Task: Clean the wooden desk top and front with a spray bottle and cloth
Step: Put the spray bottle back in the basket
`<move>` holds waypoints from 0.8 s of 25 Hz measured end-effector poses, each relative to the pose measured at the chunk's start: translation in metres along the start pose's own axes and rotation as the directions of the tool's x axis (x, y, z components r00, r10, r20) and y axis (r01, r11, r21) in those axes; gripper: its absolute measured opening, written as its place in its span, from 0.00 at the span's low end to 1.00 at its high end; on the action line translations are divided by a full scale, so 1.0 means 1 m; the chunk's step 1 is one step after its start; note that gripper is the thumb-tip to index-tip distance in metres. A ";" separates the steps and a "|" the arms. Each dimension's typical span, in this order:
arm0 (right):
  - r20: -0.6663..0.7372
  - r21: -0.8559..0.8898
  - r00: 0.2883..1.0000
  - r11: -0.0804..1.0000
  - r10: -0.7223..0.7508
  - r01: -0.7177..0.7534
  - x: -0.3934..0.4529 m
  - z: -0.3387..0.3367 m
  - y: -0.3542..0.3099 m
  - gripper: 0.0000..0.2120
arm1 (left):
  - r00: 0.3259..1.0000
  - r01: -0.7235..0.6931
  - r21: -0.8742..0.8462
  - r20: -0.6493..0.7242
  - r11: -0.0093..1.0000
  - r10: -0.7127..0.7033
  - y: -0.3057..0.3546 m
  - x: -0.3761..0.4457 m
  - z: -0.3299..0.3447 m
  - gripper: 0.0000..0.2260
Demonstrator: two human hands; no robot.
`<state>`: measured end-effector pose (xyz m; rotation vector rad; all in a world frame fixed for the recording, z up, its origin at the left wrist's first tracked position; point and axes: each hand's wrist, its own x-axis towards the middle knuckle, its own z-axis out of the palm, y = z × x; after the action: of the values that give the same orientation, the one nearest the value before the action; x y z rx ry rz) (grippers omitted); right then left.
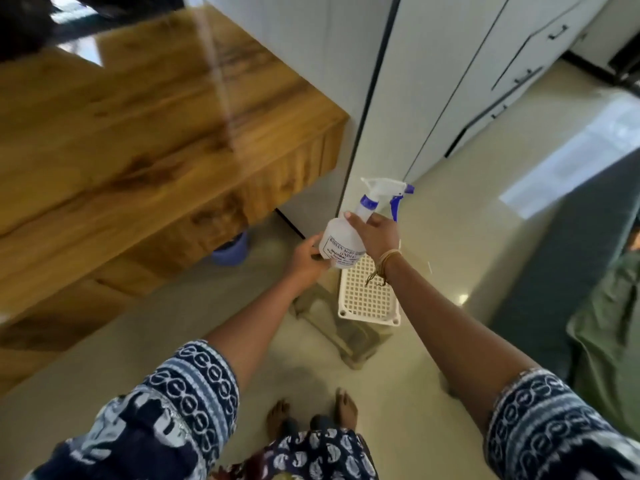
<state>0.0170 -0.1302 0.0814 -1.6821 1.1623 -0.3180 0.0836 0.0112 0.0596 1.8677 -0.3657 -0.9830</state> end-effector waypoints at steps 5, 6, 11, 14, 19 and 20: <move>0.005 0.008 0.997 0.997 0.072 -0.072 0.071 -0.011 0.073 0.19 | 0.992 0.066 0.035 0.106 0.997 -0.069 -0.033 0.069 0.060 0.35; 0.006 -0.001 0.998 0.998 0.067 -0.067 0.082 -0.011 0.085 0.16 | 0.989 0.077 0.038 0.124 0.996 -0.081 -0.040 0.081 0.070 0.36; 0.010 -0.053 1.000 0.999 -0.002 0.003 0.133 0.004 0.136 0.21 | 0.976 0.142 0.061 0.160 0.988 -0.150 -0.075 0.136 0.106 0.39; -0.039 -0.074 0.999 0.997 -0.028 0.025 0.152 0.011 0.155 0.22 | 0.971 0.157 0.052 0.174 0.986 -0.163 -0.093 0.158 0.119 0.39; -0.109 -0.165 0.988 0.982 -0.112 0.093 0.164 0.034 0.188 0.22 | 0.968 0.139 0.105 0.194 0.985 -0.157 -0.109 0.178 0.134 0.39; -0.113 -0.188 0.986 0.977 -0.126 0.104 0.164 0.037 0.192 0.21 | 0.968 0.138 0.118 0.193 0.983 -0.159 -0.111 0.180 0.135 0.39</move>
<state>0.0198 -0.2434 -0.1472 -1.9171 1.2173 -0.4041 0.0772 -0.1268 -0.1491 1.9150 -0.4084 -1.2827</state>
